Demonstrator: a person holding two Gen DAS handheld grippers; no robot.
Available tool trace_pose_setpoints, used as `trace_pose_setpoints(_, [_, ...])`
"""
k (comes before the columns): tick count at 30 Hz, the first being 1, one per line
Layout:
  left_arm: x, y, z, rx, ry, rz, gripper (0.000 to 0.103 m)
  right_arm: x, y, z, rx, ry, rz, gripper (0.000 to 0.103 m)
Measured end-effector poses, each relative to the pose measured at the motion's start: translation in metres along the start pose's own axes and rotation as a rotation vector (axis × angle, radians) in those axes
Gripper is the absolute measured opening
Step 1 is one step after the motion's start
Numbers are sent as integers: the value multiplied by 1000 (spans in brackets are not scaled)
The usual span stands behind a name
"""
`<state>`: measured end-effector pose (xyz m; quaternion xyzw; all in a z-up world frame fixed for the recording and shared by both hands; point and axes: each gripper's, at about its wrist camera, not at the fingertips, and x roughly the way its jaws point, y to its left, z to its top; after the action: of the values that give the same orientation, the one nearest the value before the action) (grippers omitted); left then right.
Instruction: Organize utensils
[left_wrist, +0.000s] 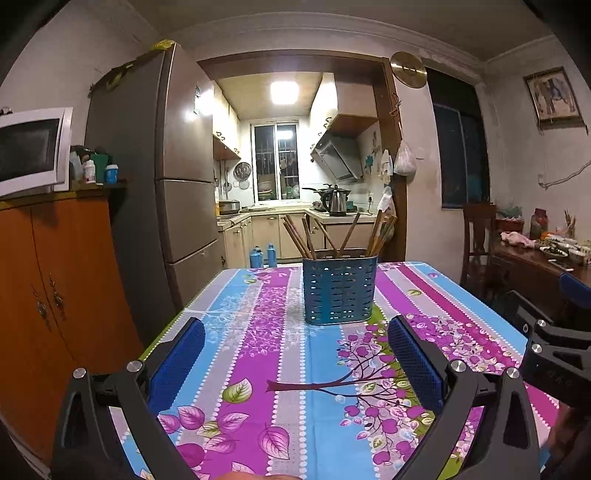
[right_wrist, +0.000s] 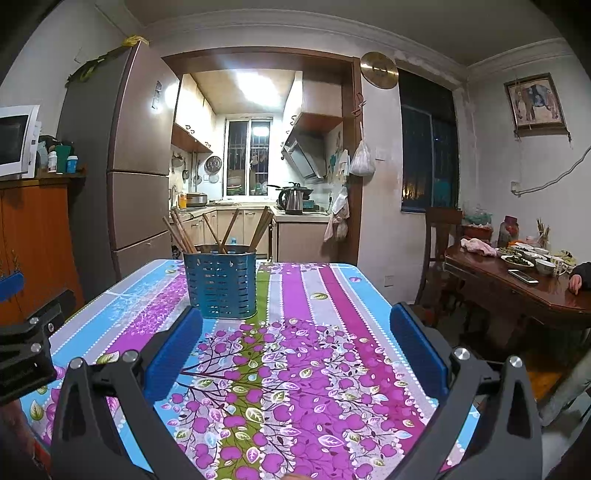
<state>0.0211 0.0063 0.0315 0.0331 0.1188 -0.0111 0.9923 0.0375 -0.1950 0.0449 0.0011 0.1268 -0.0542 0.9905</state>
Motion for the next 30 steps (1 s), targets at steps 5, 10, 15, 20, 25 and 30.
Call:
trace_pose_setpoints(5, [6, 9, 0, -66, 27, -25, 99, 1, -2, -1, 9, 3, 2, 98])
trace_pose_setpoints(10, [15, 10, -3, -75, 69, -24, 99, 1, -2, -2, 7, 2, 1, 98])
trace_pose_setpoints(15, [14, 4, -6, -42, 62, -18, 98, 1, -3, -3, 9, 3, 5, 98])
trace_pose_setpoints(20, [14, 0, -7, -29, 59, -7, 98, 1, -3, -4, 12, 5, 4, 98])
trace_pose_setpoints(25, [12, 2, -5, -27, 52, 25, 98, 0, -5, -5, 20, 6, 2, 98])
trace_pose_setpoints(30, [9, -7, -5, 41, 18, 50, 98, -1, -8, -5, 28, 4, 4, 98])
